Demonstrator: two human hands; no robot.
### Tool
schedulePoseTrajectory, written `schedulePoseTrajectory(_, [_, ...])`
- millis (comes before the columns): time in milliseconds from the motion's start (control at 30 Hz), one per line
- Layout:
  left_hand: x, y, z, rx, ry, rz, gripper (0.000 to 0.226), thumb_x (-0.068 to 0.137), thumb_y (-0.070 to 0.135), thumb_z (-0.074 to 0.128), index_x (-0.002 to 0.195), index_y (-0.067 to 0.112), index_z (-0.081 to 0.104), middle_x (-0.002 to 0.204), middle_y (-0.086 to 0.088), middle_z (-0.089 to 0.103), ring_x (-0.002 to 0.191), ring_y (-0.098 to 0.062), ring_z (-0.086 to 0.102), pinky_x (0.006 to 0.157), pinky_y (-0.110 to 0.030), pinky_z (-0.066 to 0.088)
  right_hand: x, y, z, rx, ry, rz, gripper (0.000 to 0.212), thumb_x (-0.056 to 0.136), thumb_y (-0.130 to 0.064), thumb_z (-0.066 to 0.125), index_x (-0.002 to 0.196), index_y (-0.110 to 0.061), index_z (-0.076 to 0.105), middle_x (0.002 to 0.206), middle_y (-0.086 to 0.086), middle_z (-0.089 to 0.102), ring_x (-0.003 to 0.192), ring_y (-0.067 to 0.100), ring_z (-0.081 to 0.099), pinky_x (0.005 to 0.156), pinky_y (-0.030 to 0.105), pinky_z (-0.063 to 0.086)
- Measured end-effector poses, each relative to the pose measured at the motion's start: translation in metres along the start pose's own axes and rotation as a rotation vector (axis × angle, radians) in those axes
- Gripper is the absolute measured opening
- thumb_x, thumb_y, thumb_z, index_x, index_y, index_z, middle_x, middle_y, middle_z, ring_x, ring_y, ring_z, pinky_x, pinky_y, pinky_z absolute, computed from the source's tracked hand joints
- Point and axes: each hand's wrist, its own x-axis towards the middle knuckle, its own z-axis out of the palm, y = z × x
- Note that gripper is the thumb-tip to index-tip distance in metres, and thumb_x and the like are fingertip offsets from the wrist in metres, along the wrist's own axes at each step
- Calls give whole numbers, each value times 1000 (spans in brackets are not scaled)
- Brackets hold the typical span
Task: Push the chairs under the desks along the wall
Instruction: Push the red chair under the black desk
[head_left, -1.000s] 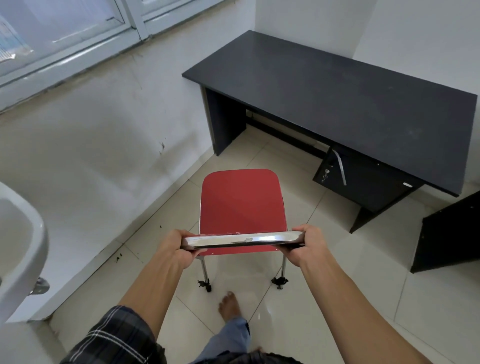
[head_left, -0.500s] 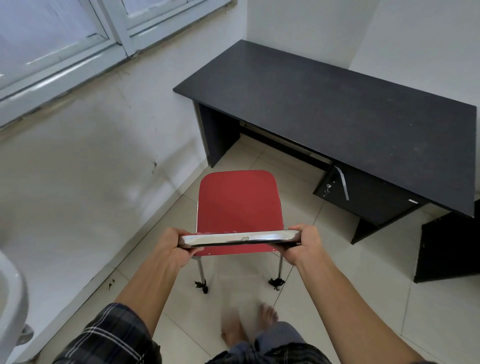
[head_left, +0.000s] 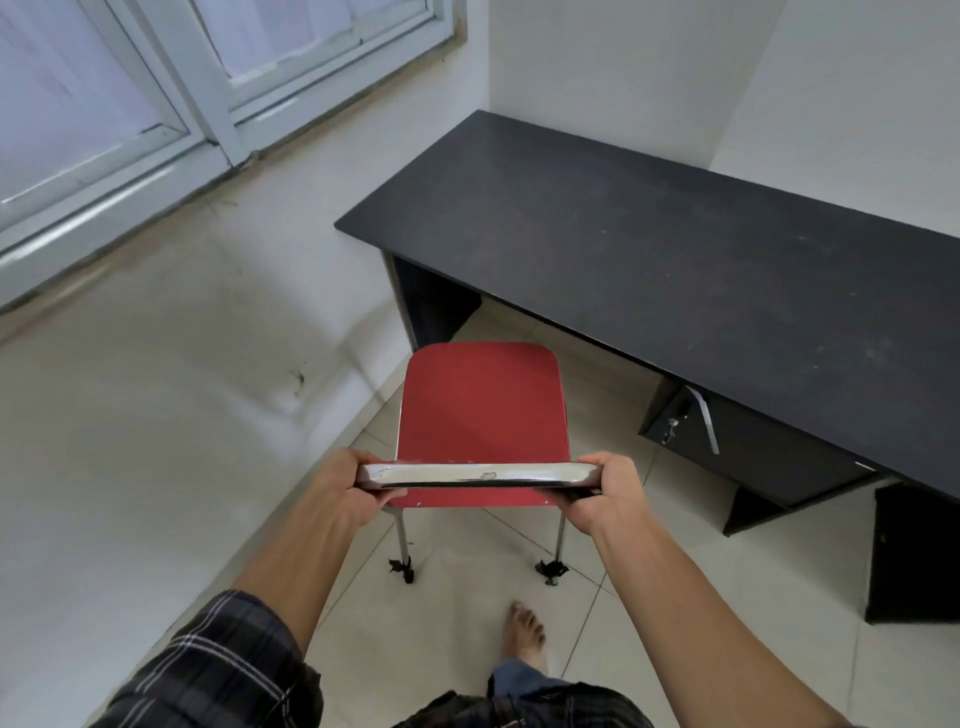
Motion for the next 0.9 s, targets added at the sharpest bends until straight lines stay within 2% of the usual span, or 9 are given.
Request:
schedulePoseTrajectory(67, [5,15,13,8,-7,12,11,88,-8,40,81,-4,48,90,-24,52,116,-48,52,96,-56,47,6,-9,12,-3,1,0,34,86,6,44,120,5,51,117,27,58,96,49,60,73,66,51])
schedulePoseTrajectory(133, [13,28,24,15,-4,26,11,86,-11,40,83,-3,47,89,-24,54,110,-49,55,94,-58,47,12,-17,24,2,12,2,37,86,6,45,122,5,52,118,27,59,98,49,60,71,65,52])
schedulePoseTrajectory(267, [22,54,41,33,-11,41,10,87,-10,42,84,-3,48,87,-22,54,106,-49,54,95,-59,46,22,-26,45,-10,32,1,38,85,6,47,123,7,51,126,30,56,108,50,59,86,66,52])
schedulePoseTrajectory(467, [44,95,61,76,-21,36,8,86,-9,42,86,-4,48,89,-24,56,107,-51,55,91,-60,48,39,-35,81,20,51,-12,46,85,6,48,132,8,48,129,31,54,110,52,59,87,67,51])
schedulePoseTrajectory(567, [56,119,69,104,-31,39,8,86,-10,42,84,-4,48,88,-24,56,105,-49,56,94,-60,47,45,-35,104,59,55,-12,43,84,6,47,127,8,51,127,31,55,110,51,59,86,67,52])
schedulePoseTrajectory(733, [87,170,79,134,-42,16,9,85,-10,44,87,-2,48,101,-22,55,109,-49,54,94,-59,48,60,-25,149,95,71,-14,26,85,5,49,111,2,52,115,26,56,113,47,60,89,62,53])
schedulePoseTrajectory(800, [100,191,84,173,-47,13,9,85,-9,45,88,-2,49,105,-22,55,110,-49,55,93,-58,49,66,-21,166,145,62,-9,26,85,5,50,111,2,52,114,25,55,109,45,61,85,59,55])
schedulePoseTrajectory(900, [116,221,97,216,-71,29,11,85,-9,46,90,-1,50,100,-21,55,104,-49,57,90,-56,51,75,-20,190,224,46,-26,30,86,6,51,115,1,52,118,25,54,104,46,61,75,57,56])
